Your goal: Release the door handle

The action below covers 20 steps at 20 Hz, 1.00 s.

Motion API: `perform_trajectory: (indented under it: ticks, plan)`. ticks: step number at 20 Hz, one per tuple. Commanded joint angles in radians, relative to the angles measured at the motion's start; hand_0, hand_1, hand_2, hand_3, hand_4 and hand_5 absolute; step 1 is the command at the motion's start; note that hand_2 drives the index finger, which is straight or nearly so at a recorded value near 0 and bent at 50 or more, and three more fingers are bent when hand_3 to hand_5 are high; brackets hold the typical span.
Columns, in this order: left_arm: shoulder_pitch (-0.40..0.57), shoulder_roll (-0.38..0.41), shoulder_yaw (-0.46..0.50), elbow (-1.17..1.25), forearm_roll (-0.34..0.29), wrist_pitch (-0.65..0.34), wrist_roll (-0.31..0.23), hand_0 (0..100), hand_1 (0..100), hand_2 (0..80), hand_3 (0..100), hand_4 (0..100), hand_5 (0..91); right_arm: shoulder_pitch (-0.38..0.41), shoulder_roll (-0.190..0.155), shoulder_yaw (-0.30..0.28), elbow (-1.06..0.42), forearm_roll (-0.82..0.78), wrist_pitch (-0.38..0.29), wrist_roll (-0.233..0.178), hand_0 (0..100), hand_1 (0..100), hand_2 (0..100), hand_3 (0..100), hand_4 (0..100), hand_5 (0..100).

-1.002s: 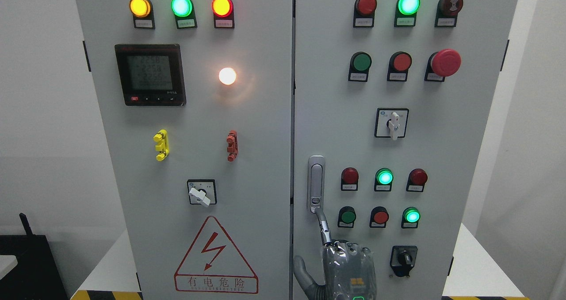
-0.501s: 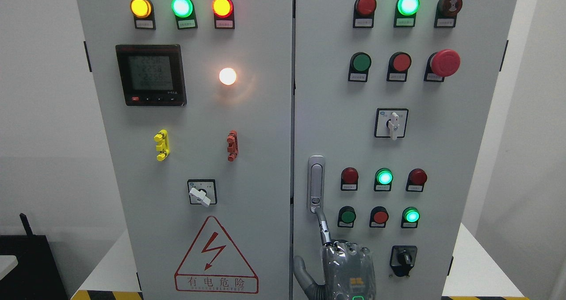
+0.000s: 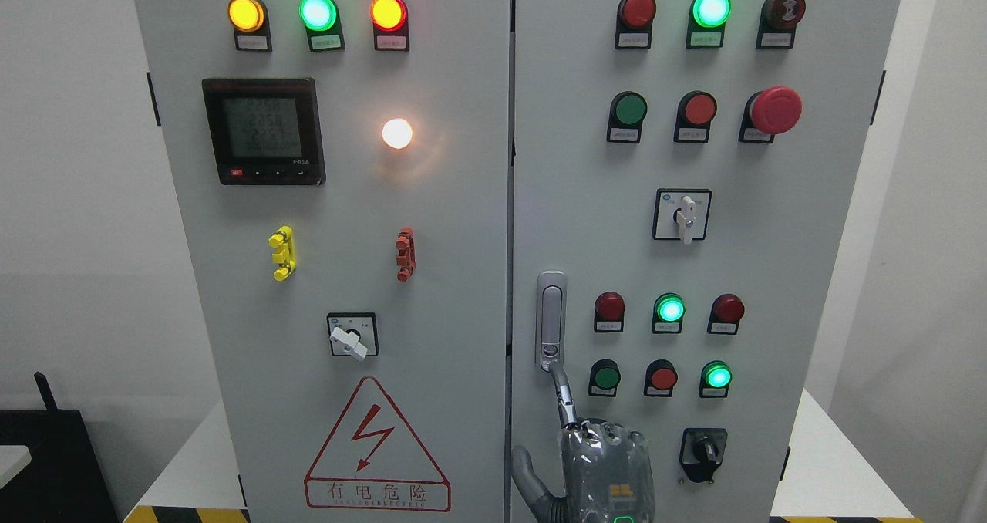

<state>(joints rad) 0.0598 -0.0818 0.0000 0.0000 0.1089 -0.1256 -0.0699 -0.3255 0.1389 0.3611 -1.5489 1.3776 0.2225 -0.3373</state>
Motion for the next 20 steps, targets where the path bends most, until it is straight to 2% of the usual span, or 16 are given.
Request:
perform_trajectory:
  ticks: [1,20]
  plan:
    - [0.0,-0.001,-0.012,-0.015,0.0,0.0,0.001,12,39,0.0,0,0,0.0,0.002,0.001,-0.002,0.004,0.0,0.0,0.003,34,41,4,100,100,100]
    - [0.0,0.0,-0.012,-0.015,0.0,0.0,0.001,12,39,0.0,0,0,0.0,0.002,0.001,-0.001,0.003,-0.002,-0.002,0.004,34,40,5,100,100,100]
